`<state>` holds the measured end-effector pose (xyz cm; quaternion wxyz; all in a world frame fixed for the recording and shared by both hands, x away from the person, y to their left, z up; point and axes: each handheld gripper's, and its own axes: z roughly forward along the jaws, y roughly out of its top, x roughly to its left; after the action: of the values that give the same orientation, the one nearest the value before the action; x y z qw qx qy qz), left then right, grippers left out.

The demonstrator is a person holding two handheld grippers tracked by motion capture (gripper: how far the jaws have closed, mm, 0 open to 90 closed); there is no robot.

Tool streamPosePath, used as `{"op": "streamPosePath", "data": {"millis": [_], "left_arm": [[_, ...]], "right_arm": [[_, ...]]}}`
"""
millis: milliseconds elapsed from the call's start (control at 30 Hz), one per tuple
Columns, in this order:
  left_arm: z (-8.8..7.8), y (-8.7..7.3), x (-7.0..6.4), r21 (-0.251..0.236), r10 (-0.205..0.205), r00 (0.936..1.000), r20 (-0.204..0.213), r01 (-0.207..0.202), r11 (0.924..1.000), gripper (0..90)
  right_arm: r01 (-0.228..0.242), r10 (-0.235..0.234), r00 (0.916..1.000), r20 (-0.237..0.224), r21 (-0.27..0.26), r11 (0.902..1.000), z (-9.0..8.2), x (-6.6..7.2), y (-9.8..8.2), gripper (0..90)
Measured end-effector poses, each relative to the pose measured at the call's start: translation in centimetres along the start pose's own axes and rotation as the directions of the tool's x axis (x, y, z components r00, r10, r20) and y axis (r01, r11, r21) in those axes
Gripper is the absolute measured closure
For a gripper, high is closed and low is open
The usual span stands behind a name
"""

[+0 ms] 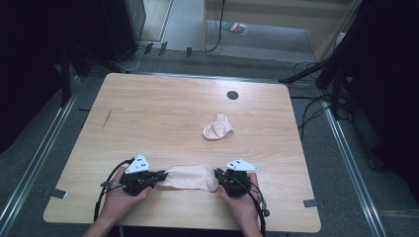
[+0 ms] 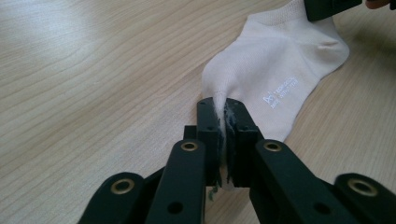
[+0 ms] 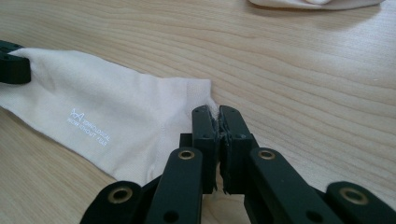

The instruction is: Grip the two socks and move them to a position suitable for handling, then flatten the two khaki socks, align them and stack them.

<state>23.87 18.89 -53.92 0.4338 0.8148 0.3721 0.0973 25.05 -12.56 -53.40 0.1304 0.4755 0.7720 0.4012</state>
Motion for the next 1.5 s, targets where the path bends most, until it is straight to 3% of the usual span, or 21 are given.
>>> {"op": "streamPosePath", "data": {"millis": [100,233,300,400,467,633,767,967,1033,1067,1133,1233,1333,1500], "left_arm": [[0.0,0.1,0.2,-0.004,-0.011,0.9999,0.009,0.011,0.9999,64.6],[-0.3,0.3,0.6,-0.058,-0.071,0.9975,-0.003,0.071,0.9958,30.5],[-0.5,0.3,0.9,-0.077,-0.092,0.9957,-0.014,0.090,0.9929,17.0],[-0.8,0.2,1.5,-0.113,-0.108,0.9941,-0.001,0.107,0.9878,7.8],[-0.9,0.1,2.0,-0.132,-0.125,0.9919,-0.019,0.122,0.9837,3.7],[-1.4,-0.1,3.7,-0.169,-0.157,0.9807,-0.116,0.137,0.9761,3.7],[-1.9,-0.4,4.9,-0.231,-0.206,0.9649,-0.163,0.165,0.9588,3.7],[-2.2,-0.8,6.9,-0.250,-0.228,0.9310,-0.285,0.158,0.9553,3.8],[-2.3,-1.0,7.5,-0.274,-0.258,0.9209,-0.293,0.177,0.9452,3.8],[-2.5,-1.0,7.8,-0.294,-0.281,0.9194,-0.275,0.198,0.9352,3.8],[-2.6,-1.1,7.9,-0.310,-0.289,0.9184,-0.270,0.201,0.9293,3.8],[-2.3,-1.2,7.9,-0.305,-0.298,0.9149,-0.273,0.211,0.9287,3.8],[-2.0,-1.2,7.7,-0.297,-0.288,0.9159,-0.280,0.202,0.9333,3.8],[-1.7,-1.1,7.4,-0.273,-0.261,0.9157,-0.306,0.178,0.9455,3.8]], "right_arm": [[-0.003,0.003,1.0000,-0.001,0.003,1.0000,0.1,-0.2,-0.1,83.2],[0.011,-0.011,0.9999,0.000,-0.065,0.9979,0.0,-0.3,0.0,51.6],[0.011,-0.010,0.9999,0.009,-0.084,0.9964,-0.2,-0.3,0.1,46.9],[0.003,-0.002,0.9999,0.011,-0.094,0.9956,-0.2,-0.5,0.3,43.0],[-0.006,0.007,0.9999,0.008,-0.096,0.9954,-0.2,-0.7,0.3,41.4],[-0.027,0.028,0.9996,0.007,-0.106,0.9941,-0.2,-0.8,0.4,40.4],[-0.043,0.044,0.9990,0.005,-0.117,0.9922,-0.2,-1.0,0.5,39.6],[-0.077,0.081,0.9966,0.018,-0.160,0.9842,-0.2,-1.6,0.9,37.3],[-0.087,0.092,0.9954,0.026,-0.170,0.9816,-0.3,-1.9,1.3,37.2],[-0.091,0.098,0.9948,0.028,-0.175,0.9804,-0.4,-2.1,1.4,37.4],[-0.113,0.122,0.9919,0.034,-0.193,0.9746,-0.6,-2.6,1.8,39.4],[-0.137,0.148,0.9882,0.039,-0.210,0.9681,-0.7,-3.4,2.7,41.9],[-0.135,0.151,0.9871,0.054,-0.221,0.9658,-0.6,-4.0,3.7,46.6],[-0.100,0.119,0.9885,0.093,-0.191,0.9765,0.8,-4.7,5.3,54.0]]}}
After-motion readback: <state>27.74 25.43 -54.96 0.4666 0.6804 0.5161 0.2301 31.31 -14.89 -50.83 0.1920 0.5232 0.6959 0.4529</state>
